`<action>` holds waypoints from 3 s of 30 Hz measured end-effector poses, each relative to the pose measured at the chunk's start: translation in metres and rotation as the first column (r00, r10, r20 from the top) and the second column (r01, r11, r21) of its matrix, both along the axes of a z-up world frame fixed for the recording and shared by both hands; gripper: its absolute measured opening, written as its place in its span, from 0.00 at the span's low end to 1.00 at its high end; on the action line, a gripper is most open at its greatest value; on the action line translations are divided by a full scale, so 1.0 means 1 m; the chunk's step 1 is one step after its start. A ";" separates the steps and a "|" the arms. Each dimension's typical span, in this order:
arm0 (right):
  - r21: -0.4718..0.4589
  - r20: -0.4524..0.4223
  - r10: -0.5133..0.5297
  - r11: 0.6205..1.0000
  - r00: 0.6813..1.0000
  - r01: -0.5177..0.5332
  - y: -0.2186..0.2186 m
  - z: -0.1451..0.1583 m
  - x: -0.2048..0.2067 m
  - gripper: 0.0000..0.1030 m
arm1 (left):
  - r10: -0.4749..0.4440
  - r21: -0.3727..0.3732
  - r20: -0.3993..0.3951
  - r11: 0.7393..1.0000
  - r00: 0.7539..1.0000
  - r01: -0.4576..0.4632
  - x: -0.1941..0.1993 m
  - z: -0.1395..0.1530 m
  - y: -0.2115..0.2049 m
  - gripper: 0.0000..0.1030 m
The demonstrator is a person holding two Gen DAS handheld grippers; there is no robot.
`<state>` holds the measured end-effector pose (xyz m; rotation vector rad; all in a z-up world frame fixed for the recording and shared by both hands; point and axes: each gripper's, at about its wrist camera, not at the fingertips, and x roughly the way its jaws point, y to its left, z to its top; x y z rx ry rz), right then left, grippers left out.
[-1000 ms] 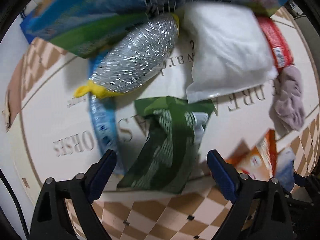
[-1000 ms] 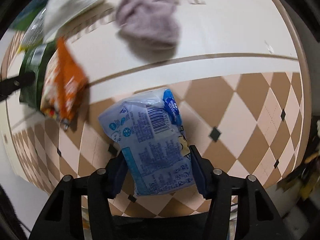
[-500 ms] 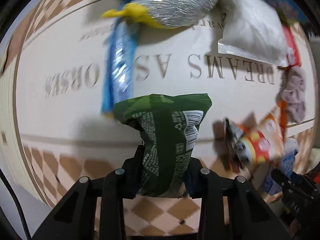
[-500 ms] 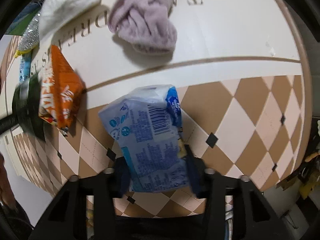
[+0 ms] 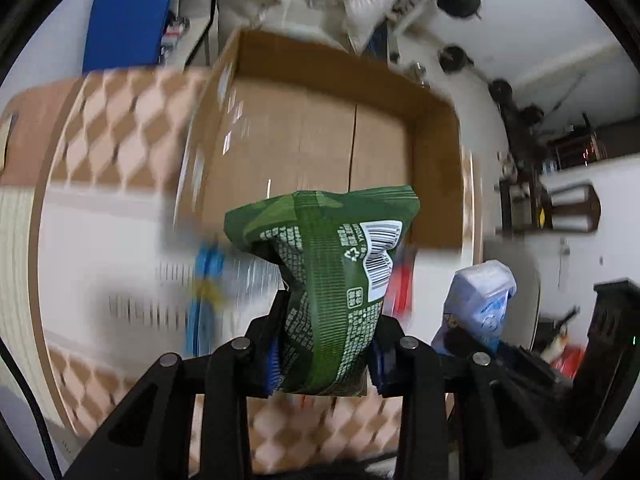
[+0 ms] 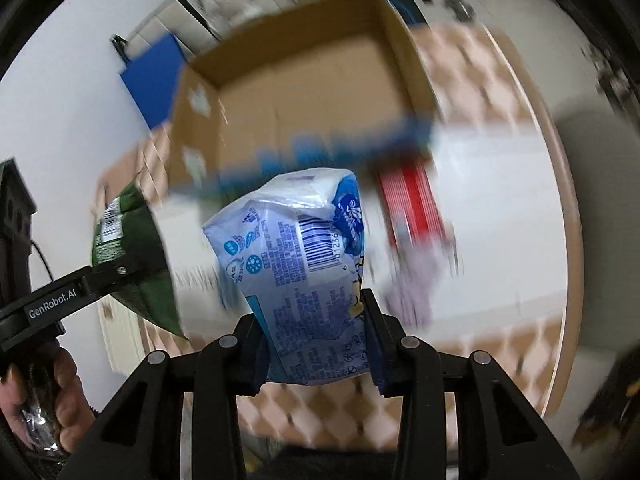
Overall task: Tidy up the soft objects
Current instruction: 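Carry both bags into the box and open both tools, then grasp the white bag with left tool while right tool grasps the red packet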
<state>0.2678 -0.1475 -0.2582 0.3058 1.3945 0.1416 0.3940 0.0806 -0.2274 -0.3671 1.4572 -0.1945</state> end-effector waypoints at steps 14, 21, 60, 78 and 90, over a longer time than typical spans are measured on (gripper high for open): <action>-0.088 -0.107 0.083 0.992 0.991 -0.092 0.022 -0.098 0.304 0.40 | 0.032 -0.030 -0.234 0.999 0.972 -0.040 0.185 -0.130 -0.031 0.30; -0.076 -0.156 0.102 0.990 0.982 -0.115 0.018 -0.145 0.329 0.40 | 0.007 -0.029 -0.268 0.999 0.963 -0.016 0.178 -0.143 -0.043 0.30; -0.198 0.034 0.026 0.980 0.999 -0.019 -0.019 -0.006 0.078 1.00 | -0.111 0.310 0.070 0.947 0.991 0.084 -0.034 -0.008 -0.077 0.99; -0.181 -0.127 -0.039 0.983 0.991 0.016 -0.072 -0.113 0.040 0.89 | -0.198 0.249 -0.210 0.936 0.957 0.248 -0.033 -0.163 -0.141 0.72; -0.199 -0.203 -0.043 0.980 0.978 0.002 -0.039 -0.168 0.075 0.87 | -0.083 0.227 -0.218 0.965 0.972 0.133 -0.084 -0.163 -0.074 0.69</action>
